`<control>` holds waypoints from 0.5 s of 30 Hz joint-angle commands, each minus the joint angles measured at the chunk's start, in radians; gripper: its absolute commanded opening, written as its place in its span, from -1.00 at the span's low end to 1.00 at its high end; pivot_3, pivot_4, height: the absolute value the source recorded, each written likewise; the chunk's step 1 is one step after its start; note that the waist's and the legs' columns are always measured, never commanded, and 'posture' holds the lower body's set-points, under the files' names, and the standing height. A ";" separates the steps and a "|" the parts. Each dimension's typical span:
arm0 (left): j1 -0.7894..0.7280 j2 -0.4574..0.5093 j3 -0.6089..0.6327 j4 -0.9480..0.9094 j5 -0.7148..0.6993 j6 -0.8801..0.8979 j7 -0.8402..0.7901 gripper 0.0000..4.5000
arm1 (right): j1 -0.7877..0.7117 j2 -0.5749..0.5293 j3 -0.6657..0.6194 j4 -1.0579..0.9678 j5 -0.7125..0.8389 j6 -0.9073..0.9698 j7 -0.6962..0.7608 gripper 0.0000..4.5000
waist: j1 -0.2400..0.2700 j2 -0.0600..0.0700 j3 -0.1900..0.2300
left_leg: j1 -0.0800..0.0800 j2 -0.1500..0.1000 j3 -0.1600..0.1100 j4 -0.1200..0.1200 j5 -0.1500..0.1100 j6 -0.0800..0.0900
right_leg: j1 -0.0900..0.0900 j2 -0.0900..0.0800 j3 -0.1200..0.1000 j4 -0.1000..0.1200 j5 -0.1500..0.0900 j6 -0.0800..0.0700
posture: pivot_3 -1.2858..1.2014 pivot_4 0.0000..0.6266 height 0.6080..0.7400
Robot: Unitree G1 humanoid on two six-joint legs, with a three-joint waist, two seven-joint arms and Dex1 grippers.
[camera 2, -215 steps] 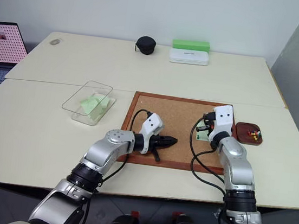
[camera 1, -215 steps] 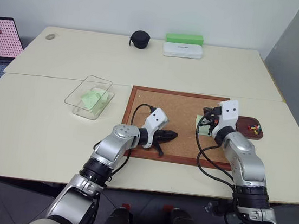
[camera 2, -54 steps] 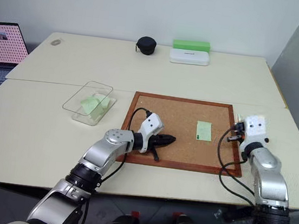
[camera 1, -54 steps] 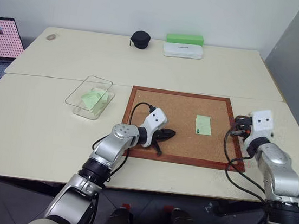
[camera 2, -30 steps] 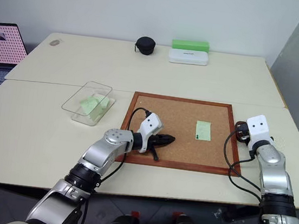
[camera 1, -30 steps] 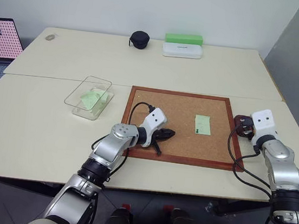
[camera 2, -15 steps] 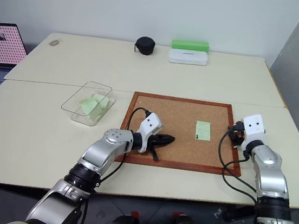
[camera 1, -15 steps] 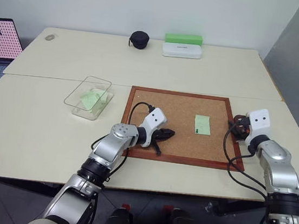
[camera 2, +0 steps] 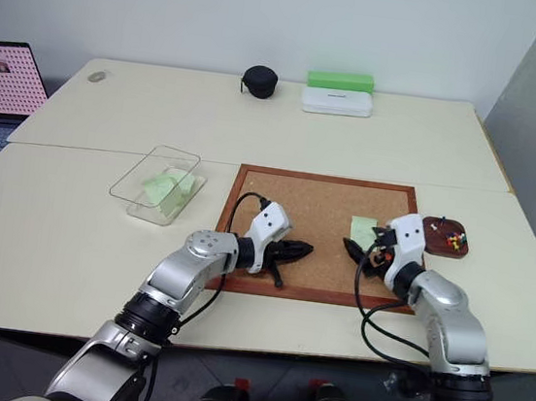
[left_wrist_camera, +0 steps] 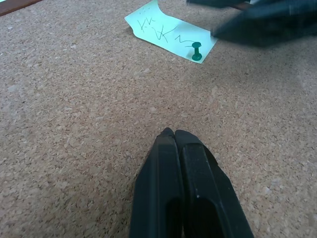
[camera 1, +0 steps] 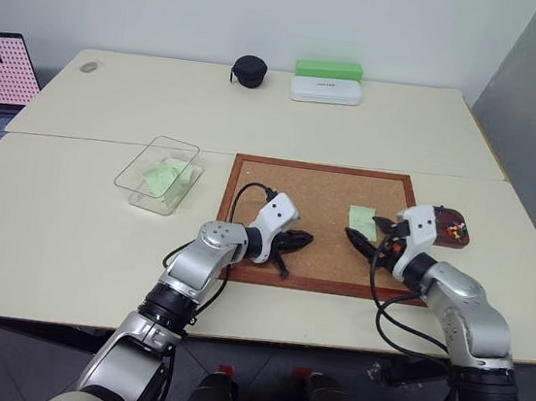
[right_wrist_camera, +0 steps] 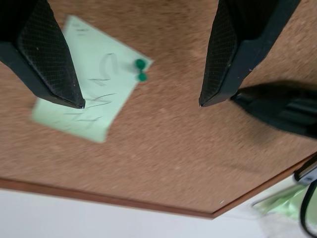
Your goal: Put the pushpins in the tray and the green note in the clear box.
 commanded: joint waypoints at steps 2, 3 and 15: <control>0.016 0.005 -0.009 0.028 0.016 0.013 0.008 -1.00 | -0.033 0.008 0.008 0.035 -0.019 -0.034 0.001 0.73 | 0.000 0.000 0.000 | 0.000 0.000 0.000 0.000 0.000 0.000 | 0.000 0.000 0.000 0.000 0.000 0.000 | 0.03 -0.52 1.00; 0.015 0.005 -0.009 0.030 0.016 0.013 0.010 -1.00 | -0.041 0.007 0.013 0.050 -0.030 -0.043 -0.001 0.73 | 0.000 0.000 0.000 | 0.000 0.000 0.000 0.000 0.000 0.000 | 0.000 0.000 0.000 0.000 0.000 0.000 | 0.03 -0.52 1.00; 0.019 0.005 -0.002 0.021 0.011 0.020 0.015 -1.00 | -0.078 0.014 0.041 0.149 -0.084 -0.121 0.012 0.45 | 0.000 0.000 0.000 | 0.000 0.000 0.000 0.000 0.000 0.000 | 0.000 0.000 0.000 0.000 0.000 0.000 | 0.03 -0.52 1.00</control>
